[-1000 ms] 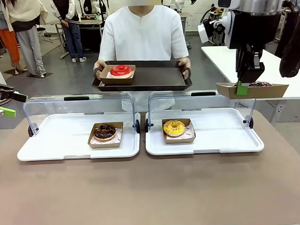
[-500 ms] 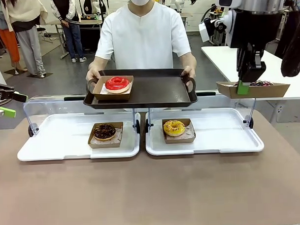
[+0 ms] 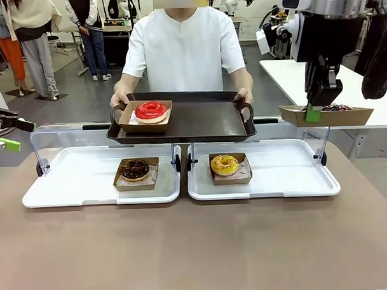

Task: Provide the desired donut to the person.
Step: Place the picked Paper togo box onto the Handle tray extended by the person.

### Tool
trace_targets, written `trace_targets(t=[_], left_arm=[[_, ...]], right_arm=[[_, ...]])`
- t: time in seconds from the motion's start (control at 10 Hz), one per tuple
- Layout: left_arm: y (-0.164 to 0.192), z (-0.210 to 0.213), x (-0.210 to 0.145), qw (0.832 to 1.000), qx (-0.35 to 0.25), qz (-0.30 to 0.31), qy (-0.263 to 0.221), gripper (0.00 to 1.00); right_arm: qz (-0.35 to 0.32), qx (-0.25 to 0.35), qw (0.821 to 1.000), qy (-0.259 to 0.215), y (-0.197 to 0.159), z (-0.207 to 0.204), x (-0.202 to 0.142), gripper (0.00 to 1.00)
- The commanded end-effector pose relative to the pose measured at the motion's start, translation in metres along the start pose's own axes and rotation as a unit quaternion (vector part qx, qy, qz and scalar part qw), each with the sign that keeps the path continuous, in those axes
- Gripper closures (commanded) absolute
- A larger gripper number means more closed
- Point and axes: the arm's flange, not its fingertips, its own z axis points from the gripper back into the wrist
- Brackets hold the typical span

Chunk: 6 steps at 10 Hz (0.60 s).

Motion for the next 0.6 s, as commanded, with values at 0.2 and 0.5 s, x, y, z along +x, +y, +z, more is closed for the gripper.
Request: trace_targets(t=[0.2,0.5], left_arm=[[-0.0007,0.0014,0.0007,1.000,0.001,-0.001,-0.001,0.00],[-0.0007,0.0014,0.0007,1.000,0.001,-0.001,-0.001,0.00]], right_arm=[[-0.003,0.002,1.000,0.002,0.0027,-0.0015,-0.0015,1.00],[-0.003,0.002,1.000,0.002,0.0027,-0.0015,-0.0015,1.00]])
